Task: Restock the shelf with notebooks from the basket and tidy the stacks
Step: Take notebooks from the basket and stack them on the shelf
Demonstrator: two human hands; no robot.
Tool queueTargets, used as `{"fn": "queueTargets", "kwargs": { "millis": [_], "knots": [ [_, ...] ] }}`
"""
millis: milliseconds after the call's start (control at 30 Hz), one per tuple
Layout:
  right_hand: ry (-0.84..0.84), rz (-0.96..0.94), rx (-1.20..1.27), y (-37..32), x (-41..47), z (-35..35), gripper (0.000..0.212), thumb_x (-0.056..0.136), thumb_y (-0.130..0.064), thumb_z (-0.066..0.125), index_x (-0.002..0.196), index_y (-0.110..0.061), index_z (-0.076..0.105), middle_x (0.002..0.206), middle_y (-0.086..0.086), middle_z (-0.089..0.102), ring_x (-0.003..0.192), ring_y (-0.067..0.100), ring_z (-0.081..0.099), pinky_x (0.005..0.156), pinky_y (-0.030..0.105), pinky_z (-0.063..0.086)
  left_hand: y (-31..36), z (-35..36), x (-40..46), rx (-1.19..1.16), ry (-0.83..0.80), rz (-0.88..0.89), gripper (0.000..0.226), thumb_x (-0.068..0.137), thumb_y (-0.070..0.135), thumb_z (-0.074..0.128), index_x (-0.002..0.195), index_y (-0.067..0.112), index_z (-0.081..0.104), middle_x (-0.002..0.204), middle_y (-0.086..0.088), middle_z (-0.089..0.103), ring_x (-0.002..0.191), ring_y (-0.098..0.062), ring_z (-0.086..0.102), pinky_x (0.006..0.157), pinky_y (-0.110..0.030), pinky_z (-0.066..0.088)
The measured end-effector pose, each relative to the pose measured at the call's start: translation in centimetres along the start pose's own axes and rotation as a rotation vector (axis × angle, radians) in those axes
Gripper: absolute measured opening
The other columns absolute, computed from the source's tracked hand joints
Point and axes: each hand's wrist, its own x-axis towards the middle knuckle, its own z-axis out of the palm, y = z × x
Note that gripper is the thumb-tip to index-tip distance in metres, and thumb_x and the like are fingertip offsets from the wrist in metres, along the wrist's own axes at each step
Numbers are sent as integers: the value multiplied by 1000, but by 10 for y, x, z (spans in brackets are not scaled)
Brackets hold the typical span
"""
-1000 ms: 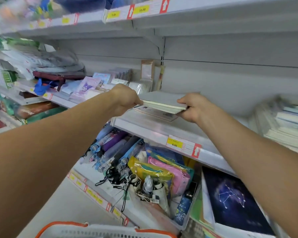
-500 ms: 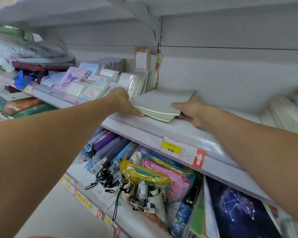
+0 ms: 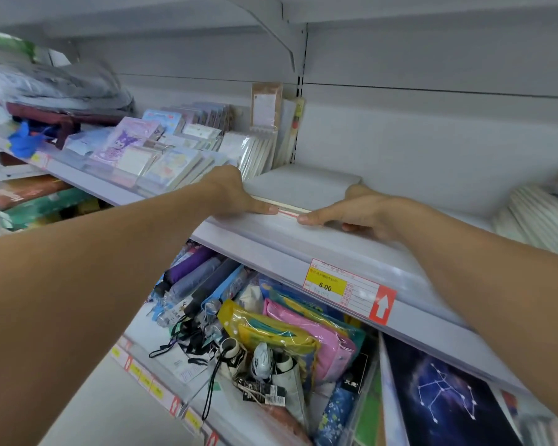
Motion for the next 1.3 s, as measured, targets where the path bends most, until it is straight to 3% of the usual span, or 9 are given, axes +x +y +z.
{"fn": "queueTargets", "kwargs": {
  "millis": [67, 200, 300, 433, 667, 833, 933, 1100, 1300],
  "knots": [
    [50, -37, 18, 4, 3, 3, 81, 45, -47, 96, 105, -10, 57, 96, 7, 66, 86, 21, 63, 75, 31, 53, 2, -2, 1, 36, -5, -5, 108, 54, 86, 61, 125, 5, 53, 108, -5, 53, 92, -23, 50, 77, -31, 39],
    [105, -56, 17, 8, 7, 7, 77, 45, -48, 95, 101, -8, 59, 93, 7, 65, 82, 19, 62, 62, 28, 48, 3, -2, 4, 60, -9, 2, 102, 61, 84, 59, 124, 4, 54, 113, -9, 55, 92, -24, 50, 77, -31, 40],
    [122, -46, 20, 6, 5, 7, 74, 48, -48, 95, 97, -6, 59, 83, 6, 63, 76, 18, 59, 57, 27, 43, -2, -6, 6, -39, -6, 16, 97, 68, 75, 63, 132, 2, 51, 129, -13, 53, 112, -29, 52, 94, -35, 43],
    [154, -54, 39, 6, 9, 8, 78, 39, -49, 96, 96, -3, 67, 72, 3, 68, 75, 18, 64, 62, 27, 49, -13, -8, 9, -166, 40, -16, 89, 72, 57, 75, 139, 4, 49, 140, -11, 51, 128, -28, 47, 109, -34, 36],
    [235, -43, -69, 0, -1, 9, 46, 50, -48, 92, 67, -11, 69, 59, -3, 66, 60, 10, 57, 49, 23, 38, -15, -11, 10, -167, 46, 2, 77, 67, 50, 82, 127, 7, 62, 127, -7, 61, 117, -26, 56, 103, -32, 43],
    [271, -60, -153, -7, -6, 10, 37, 53, -44, 90, 59, -13, 71, 56, -5, 69, 60, 7, 62, 53, 21, 45, -24, -8, 21, -240, 106, -43, 68, 60, 41, 89, 117, 10, 68, 116, -3, 67, 96, -17, 56, 86, -23, 44],
    [277, -58, -281, -19, -14, 10, 40, 60, -39, 90, 60, -10, 62, 57, -1, 58, 55, 9, 51, 45, 23, 37, -31, -5, 24, -272, 123, -36, 65, 58, 44, 90, 111, 13, 71, 110, -1, 68, 92, -16, 56, 87, -25, 46],
    [292, -59, -517, -41, -22, 13, 38, 67, -16, 84, 60, -10, 47, 61, 2, 48, 57, 15, 46, 42, 23, 31, -33, -9, 26, -227, 80, 40, 59, 63, 39, 89, 112, 12, 70, 106, -3, 68, 88, -18, 58, 82, -27, 48],
    [405, 38, -345, -45, -22, 30, 38, 64, -4, 76, 58, -13, 39, 61, 3, 41, 50, 16, 38, 39, 21, 24, -17, -13, 7, 3, 143, 55, 61, 79, 41, 77, 122, 2, 59, 121, -16, 62, 106, -32, 57, 92, -39, 49]
  ]
}}
